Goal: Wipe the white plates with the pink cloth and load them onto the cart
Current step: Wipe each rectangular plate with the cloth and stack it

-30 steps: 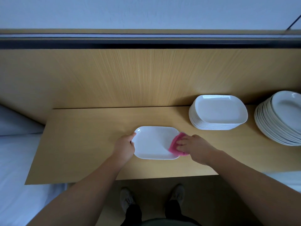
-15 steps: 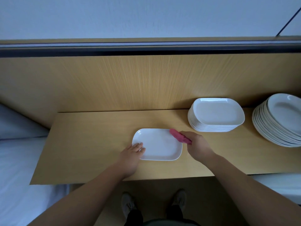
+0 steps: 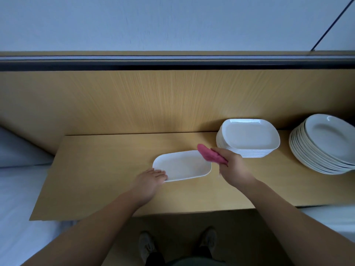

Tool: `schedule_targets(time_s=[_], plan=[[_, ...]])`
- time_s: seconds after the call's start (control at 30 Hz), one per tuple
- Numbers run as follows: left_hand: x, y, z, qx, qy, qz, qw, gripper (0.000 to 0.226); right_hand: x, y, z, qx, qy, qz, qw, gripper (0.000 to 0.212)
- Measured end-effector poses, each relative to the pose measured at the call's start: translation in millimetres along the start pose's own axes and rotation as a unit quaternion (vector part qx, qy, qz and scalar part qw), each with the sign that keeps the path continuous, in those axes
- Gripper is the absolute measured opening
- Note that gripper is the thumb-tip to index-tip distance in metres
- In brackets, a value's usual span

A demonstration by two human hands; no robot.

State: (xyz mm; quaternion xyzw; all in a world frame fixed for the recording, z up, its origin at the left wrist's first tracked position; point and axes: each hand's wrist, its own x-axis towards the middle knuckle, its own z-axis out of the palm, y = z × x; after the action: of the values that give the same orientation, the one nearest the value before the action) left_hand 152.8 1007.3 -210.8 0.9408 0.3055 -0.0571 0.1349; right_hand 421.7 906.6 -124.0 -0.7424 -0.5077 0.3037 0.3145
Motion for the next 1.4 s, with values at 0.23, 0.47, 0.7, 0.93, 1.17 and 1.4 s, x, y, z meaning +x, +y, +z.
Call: schedule_targets(time_s=[0.23, 0.47, 0.7, 0.93, 1.17, 1.4], plan=[[13.4, 9.3, -59.3, -0.088, 0.052, -0.121, 0.987, 0.049, 5.6, -33.5, -18.7, 0.042, 0.024, -0.058, 0.997, 0.071], [12.4, 6.3, -78.6, -0.299, 0.132, -0.165, 0.931, 0.024, 14.2, -40.0, -18.5, 0.052, 0.047, -0.094, 0.993, 0.065], [11.4, -9.9, -79.7, -0.370, 0.065, -0.242, 0.895, 0.019, 24.5, -34.6, 5.6, 0.011, 0.029, -0.119, 0.992, 0.056], [8.6, -24.6, -77.0, -0.443, -0.017, -0.237, 0.864, 0.022, 49.3, -41.2, 50.1, -0.071, 0.028, -0.111, 0.991, 0.055], [14.2, -23.2, -58.6, -0.432, 0.057, -0.271, 0.858, 0.033, 59.2, -35.7, 110.4, -0.282, -0.179, -0.158, 0.929, 0.073], [7.6, -31.8, -56.1, -0.488, 0.044, -0.269, 0.829, 0.047, 70.5, -14.6, 115.3, -0.240, -0.237, -0.197, 0.921, 0.077]])
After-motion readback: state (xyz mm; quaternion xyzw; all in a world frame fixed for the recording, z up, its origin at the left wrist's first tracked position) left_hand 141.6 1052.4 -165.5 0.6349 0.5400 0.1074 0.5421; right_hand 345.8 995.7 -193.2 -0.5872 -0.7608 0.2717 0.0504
